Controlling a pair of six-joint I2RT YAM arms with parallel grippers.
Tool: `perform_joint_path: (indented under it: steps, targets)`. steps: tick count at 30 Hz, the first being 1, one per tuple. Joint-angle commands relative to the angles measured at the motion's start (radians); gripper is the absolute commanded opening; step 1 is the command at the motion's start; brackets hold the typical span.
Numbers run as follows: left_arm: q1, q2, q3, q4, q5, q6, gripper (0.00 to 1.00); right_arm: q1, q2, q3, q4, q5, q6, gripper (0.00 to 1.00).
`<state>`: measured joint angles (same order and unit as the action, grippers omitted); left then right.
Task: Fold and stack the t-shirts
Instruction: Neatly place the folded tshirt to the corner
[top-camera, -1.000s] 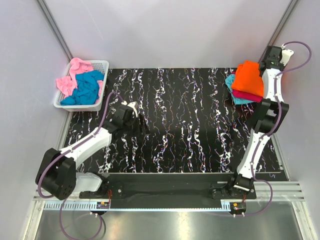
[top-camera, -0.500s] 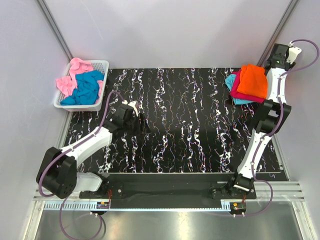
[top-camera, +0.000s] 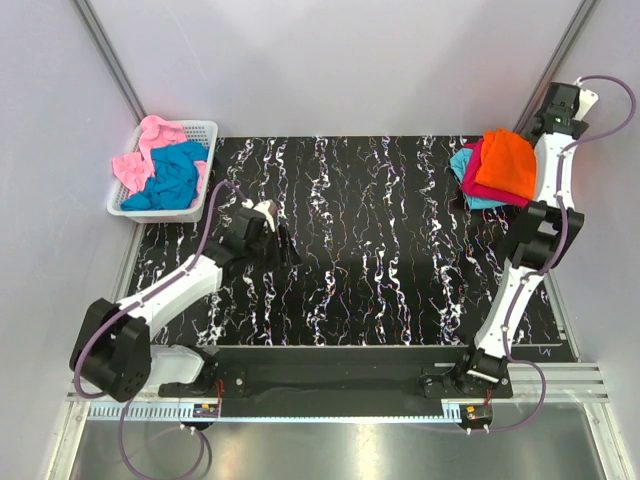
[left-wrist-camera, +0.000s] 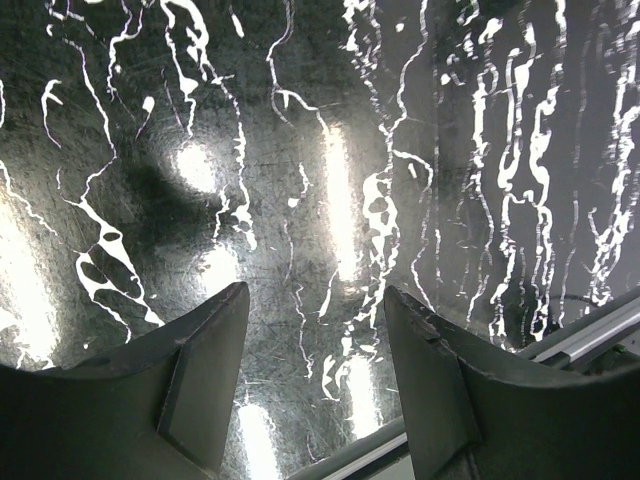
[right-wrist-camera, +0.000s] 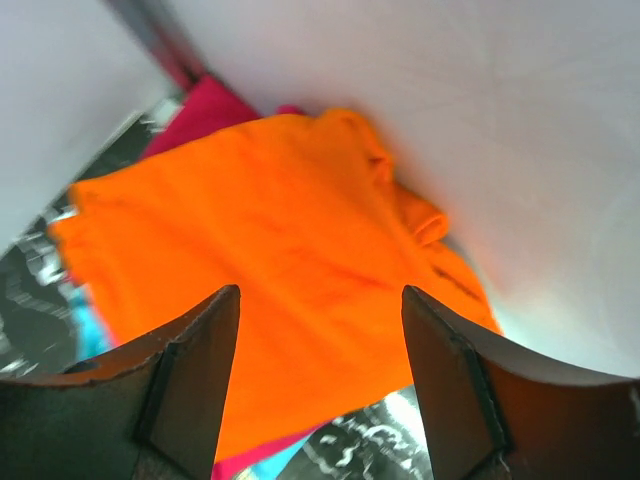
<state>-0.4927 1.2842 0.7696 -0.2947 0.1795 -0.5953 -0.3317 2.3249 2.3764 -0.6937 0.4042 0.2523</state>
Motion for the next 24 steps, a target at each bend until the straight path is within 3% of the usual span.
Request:
perform_joint_path:
  steps: [1,8,24]
  targets:
    - [0.003,-0.062,-0.003,0.04,-0.003,-0.008,0.61,0.049,-0.131,0.037,-0.007,-0.094,0.007,0.72]
    - [0.002,-0.117,-0.029,0.032,-0.015,-0.015,0.61,0.118,-0.081,0.041,-0.026,-0.166,-0.013,0.72]
    - [0.003,-0.082,0.005,0.016,0.0,0.0,0.62,0.115,0.111,0.176,-0.07,-0.081,-0.033,0.72]
